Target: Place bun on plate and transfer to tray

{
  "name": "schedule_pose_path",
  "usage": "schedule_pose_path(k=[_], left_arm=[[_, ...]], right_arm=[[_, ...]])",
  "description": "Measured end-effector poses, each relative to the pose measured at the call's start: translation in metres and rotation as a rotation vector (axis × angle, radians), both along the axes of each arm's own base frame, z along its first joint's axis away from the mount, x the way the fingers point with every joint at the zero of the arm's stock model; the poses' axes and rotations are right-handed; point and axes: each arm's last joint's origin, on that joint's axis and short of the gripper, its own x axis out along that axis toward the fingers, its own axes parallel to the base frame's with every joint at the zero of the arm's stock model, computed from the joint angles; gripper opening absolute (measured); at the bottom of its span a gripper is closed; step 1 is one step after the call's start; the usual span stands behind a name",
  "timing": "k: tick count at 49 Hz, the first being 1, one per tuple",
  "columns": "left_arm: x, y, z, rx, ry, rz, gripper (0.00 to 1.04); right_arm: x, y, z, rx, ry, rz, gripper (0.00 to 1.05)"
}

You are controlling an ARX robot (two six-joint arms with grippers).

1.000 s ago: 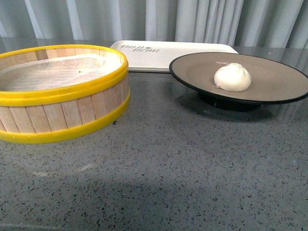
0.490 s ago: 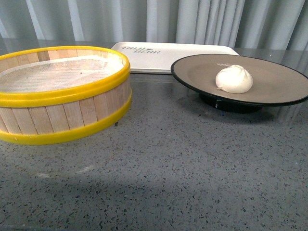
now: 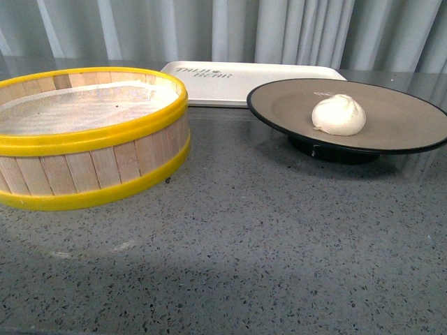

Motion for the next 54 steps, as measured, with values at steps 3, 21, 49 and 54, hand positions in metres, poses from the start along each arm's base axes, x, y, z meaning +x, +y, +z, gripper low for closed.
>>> schedule_pose_path(k=[3, 21, 49, 54], left_arm=[[-0.002, 0.0, -0.003, 0.0, 0.001, 0.001, 0.04], [-0.012, 0.0, -0.014, 0.0, -0.001, 0.0, 0.04], [-0.03, 0.0, -0.016, 0.0, -0.027, 0.0, 0.04], [-0.03, 0.0, -0.016, -0.001, -0.024, 0.0, 0.06]], right_arm=[[0.0, 0.0, 0.0, 0.0, 0.0, 0.0, 0.96], [0.0, 0.0, 0.0, 0.0, 0.0, 0.0, 0.96], [0.0, 0.0, 0.0, 0.0, 0.0, 0.0, 0.96], [0.0, 0.0, 0.0, 0.0, 0.0, 0.0, 0.96]])
